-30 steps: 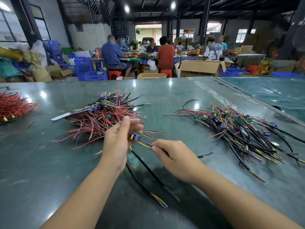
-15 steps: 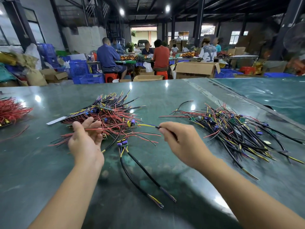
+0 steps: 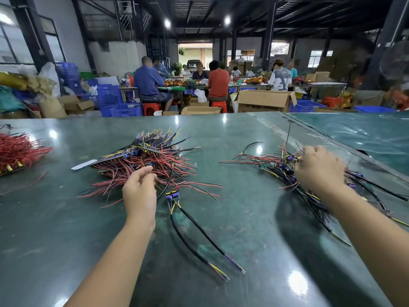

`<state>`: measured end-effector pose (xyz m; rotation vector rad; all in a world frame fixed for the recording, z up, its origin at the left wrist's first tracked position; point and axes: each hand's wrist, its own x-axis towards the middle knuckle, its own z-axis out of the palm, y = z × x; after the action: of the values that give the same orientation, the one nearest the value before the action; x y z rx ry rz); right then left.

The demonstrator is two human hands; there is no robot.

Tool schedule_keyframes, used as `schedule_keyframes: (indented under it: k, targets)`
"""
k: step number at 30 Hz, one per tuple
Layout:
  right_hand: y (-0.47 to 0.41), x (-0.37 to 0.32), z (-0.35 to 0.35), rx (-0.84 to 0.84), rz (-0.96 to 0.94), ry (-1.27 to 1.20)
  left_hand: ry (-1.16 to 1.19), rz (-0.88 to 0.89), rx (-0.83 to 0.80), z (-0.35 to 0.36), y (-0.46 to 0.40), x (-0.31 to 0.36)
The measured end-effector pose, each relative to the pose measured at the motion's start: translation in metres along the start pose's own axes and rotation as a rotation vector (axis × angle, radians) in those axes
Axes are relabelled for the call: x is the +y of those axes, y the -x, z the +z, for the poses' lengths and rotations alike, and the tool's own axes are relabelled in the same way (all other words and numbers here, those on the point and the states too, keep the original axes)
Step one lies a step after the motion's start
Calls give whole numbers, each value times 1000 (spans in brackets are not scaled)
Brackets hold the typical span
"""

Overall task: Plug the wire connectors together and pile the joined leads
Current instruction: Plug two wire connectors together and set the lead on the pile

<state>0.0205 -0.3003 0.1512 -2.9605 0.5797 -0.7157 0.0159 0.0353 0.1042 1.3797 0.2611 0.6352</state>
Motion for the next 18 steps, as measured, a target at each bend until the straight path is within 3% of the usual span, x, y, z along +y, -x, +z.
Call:
schedule_keyframes:
  k: [3,6,9,12,15,18]
  targets:
    - [31,-31,4,58,-81,-287,-464,137,-95,-1,-1,-11]
    - [85,-68,16,117,-304,-466,-935,192,-262,-2,-1,-19]
    - [113,-88,21,48,-535,-578,-1281,221,-344,-1,2,-24]
    - [115,-88,28,-26,-651,-646,-1309,236,-306,-1,6,-23]
    - [115,-85,36,-146,-615,-721,-1267,279,-317,2,10,-20]
    - [111,-84,39,-201,-578,-728,-994,349,-403,6,14,-16]
